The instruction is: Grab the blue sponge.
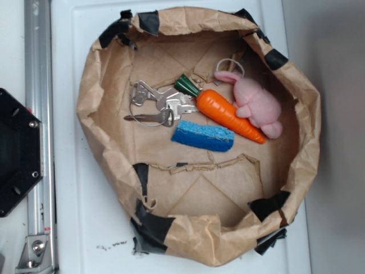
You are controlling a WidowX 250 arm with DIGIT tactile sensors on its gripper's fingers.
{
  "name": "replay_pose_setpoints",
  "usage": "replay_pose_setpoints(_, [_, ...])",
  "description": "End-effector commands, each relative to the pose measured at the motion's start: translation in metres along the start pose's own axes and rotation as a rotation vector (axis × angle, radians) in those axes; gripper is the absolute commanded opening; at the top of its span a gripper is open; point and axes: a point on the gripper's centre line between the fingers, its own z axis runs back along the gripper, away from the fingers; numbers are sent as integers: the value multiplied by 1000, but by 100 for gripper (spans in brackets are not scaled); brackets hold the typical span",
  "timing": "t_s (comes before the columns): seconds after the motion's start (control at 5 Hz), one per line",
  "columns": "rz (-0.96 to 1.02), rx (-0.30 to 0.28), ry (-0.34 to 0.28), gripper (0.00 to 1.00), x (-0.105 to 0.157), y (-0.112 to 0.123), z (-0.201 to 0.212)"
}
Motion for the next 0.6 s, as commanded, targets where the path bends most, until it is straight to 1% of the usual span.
replay_pose_setpoints(0.0, [0, 0, 0, 100, 0, 0, 0])
replay_pose_setpoints(0.2, [-77, -26, -50, 100, 42, 8, -24])
replay_pose_setpoints(0.4, [-115, 23, -60, 100, 90, 21, -54])
